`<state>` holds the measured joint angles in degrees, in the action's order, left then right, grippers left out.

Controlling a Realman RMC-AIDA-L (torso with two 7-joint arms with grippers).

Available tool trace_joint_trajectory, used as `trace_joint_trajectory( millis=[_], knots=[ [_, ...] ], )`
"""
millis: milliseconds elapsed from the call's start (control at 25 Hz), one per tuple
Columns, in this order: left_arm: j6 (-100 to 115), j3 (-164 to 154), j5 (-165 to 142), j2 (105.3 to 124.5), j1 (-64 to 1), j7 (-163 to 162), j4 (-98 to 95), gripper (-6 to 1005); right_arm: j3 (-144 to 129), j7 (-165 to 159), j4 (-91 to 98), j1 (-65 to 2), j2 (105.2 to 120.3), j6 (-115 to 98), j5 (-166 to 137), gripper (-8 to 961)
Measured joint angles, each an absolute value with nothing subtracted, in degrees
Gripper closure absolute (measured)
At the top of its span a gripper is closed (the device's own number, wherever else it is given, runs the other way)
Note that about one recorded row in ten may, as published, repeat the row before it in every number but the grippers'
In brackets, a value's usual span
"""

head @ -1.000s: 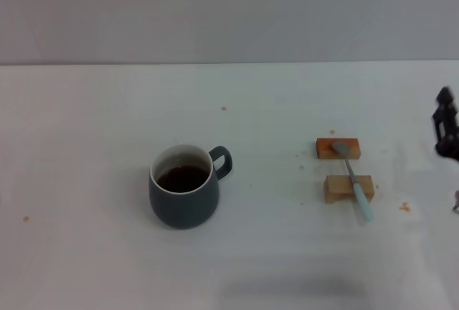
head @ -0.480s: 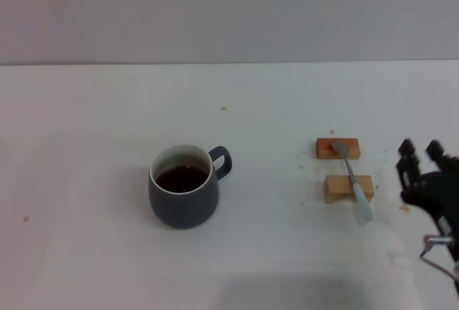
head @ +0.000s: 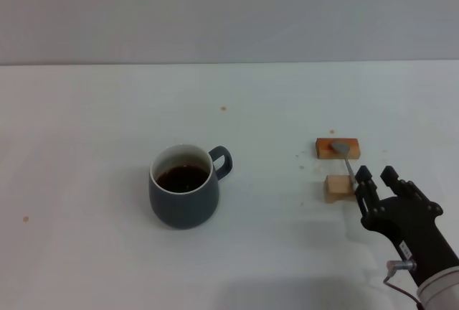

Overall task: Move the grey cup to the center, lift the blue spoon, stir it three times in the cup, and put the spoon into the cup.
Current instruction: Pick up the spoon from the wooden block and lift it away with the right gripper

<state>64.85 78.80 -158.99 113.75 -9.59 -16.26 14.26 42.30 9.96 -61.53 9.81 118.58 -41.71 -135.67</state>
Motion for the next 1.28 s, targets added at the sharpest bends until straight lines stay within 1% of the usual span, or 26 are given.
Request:
trace_joint_trajectory(
  millis=[280,400,520,560,600,760,1280],
  knots=[
    [64.9,78.9,-159.0,113.67,-9.5,-16.3,14.8,1001,41.6,10.0,-63.2,10.9,118.34,-41.3,-135.7,565],
    [64.9,78.8,-159.0,113.65,-9.5,-16.3,14.8,1001,41.9,12.9,-66.1,12.6,117.91,-38.8,-135.9,565],
    [64.9,78.8,-159.0,113.60,-9.5,-16.3,14.8,1001,42.7,16.8,-68.5,13.9,117.79,-36.0,-135.1,567],
    [64.9,78.8,-159.0,113.54,-9.5,-16.3,14.9,1001,43.4,19.2,-69.9,14.8,117.84,-34.3,-134.6,568],
    [64.9,78.8,-159.0,113.41,-9.5,-16.3,14.9,1001,44.9,23.3,-72.4,16.6,118.34,-31.2,-134.0,570],
    [64.9,78.7,-159.0,113.14,-9.4,-16.3,15.5,1001,46.7,28.1,-75.0,18.9,118.93,-27.7,-133.1,575],
    [64.1,78.4,-159.1,112.48,-8.5,-16.4,17.8,1001,48.4,31.3,-73.8,17.4,118.59,-21.9,-131.4,591]
  ],
)
